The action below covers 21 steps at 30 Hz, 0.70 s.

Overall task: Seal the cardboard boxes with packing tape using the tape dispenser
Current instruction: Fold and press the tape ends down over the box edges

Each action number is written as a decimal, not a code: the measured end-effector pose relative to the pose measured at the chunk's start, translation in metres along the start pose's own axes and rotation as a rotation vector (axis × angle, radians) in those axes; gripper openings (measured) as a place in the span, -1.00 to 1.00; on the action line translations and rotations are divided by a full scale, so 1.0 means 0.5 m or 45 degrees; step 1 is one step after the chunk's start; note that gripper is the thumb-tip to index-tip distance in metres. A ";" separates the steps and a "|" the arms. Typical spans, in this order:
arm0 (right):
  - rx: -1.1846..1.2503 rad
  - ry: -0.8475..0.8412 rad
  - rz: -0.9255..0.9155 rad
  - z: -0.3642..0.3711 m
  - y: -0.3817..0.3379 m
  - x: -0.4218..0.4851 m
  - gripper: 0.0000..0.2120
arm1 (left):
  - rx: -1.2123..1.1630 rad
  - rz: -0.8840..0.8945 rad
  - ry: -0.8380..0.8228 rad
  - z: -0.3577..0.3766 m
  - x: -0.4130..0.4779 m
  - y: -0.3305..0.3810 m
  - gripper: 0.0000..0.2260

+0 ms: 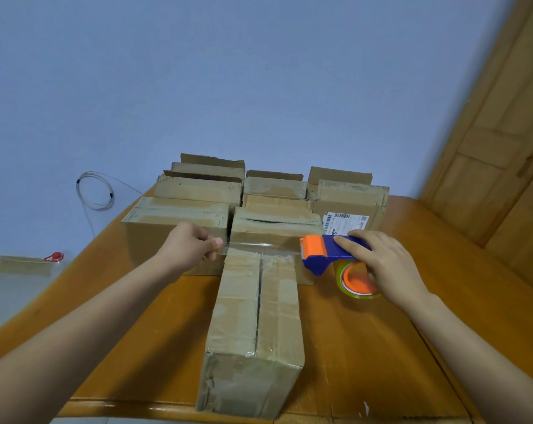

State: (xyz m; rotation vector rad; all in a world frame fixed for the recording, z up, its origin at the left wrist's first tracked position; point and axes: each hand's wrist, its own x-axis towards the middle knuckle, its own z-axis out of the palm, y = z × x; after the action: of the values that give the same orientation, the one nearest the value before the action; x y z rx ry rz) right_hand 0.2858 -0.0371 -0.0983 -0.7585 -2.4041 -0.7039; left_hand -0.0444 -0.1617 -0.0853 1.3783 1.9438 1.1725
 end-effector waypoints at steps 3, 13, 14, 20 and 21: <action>0.015 0.018 -0.002 0.007 -0.005 -0.008 -0.12 | -0.066 -0.066 -0.033 0.002 0.003 -0.007 -0.69; 0.079 0.020 0.062 0.034 -0.028 -0.028 -0.13 | -0.484 -0.377 -0.106 0.001 0.009 -0.014 -0.90; 0.078 0.022 0.067 0.034 -0.029 -0.029 -0.13 | -0.519 -0.378 -0.095 0.001 0.010 -0.015 -0.91; 0.070 0.009 0.093 0.040 -0.035 -0.032 -0.10 | -0.639 -0.315 0.008 0.020 0.001 -0.042 -0.78; 0.071 0.011 0.102 0.041 -0.037 -0.035 -0.10 | -0.648 -0.307 0.025 0.026 -0.003 -0.048 -0.76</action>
State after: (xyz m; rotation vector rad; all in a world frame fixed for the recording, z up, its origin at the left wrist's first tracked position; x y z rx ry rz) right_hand 0.2801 -0.0439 -0.1295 -0.8217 -2.3612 -0.6050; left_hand -0.0462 -0.1614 -0.1124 0.8465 1.6102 1.4315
